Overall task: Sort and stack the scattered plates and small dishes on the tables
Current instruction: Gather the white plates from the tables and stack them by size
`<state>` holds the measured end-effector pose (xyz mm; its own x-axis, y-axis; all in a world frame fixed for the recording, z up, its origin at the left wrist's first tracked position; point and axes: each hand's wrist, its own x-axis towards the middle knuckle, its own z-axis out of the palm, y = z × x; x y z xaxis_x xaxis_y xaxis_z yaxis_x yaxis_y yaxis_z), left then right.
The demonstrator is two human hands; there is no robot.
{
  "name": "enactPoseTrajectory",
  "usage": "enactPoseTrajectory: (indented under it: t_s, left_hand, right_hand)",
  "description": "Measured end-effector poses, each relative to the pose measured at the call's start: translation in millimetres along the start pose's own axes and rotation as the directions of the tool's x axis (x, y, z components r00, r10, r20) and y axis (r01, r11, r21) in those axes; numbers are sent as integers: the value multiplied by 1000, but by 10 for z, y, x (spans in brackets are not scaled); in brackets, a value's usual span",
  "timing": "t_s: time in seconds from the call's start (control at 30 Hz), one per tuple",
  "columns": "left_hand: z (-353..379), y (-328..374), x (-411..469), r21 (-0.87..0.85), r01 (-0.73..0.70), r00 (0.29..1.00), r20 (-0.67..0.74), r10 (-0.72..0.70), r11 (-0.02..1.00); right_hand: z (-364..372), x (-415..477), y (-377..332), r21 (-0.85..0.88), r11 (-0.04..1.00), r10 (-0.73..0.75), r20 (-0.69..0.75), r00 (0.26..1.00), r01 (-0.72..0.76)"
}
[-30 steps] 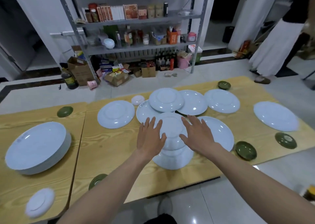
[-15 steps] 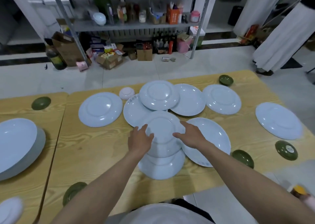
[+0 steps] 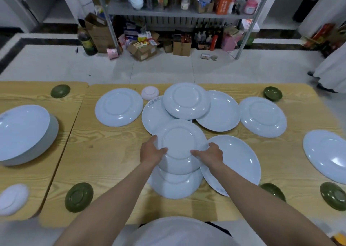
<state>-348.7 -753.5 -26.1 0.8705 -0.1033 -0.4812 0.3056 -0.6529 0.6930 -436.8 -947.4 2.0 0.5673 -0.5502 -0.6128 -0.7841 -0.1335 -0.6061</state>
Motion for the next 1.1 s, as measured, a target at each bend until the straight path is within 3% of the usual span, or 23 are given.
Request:
enactPoseTrajectory:
  t_s: [0.23,0.57,0.7,0.8,0.93,1.1]
  left_hand:
    - [-39,23,-28,-53,-16,998,-64,12,998]
    - [-415,485,-100,-69,-77,984,-163,65,995]
    - [-581,711,-207,-60,-149,955,-269,128,987]
    - [-682,825,-307,-83,-177,928,-345,139,981]
    - [-724,848,-411,-265,-262,906,-398,142,928]
    - [-748,840,-467,-396,-288,909,-400,119,872]
  right_hand:
    - [-20,17,-70,33,999,41,-9,999,-40]
    - [-215,-75,-567,132,982,-126,-100,987,139]
    - [-235,-116,-749,230,943,-200,-183,963,239]
    - [-241,-156,-838,351,894,-217,-203,955,278]
    - [-223,-255,-910,555,785,-176,-227,958,275]
    - [-189,-312,-933,763,632,-119,-77,990,135]
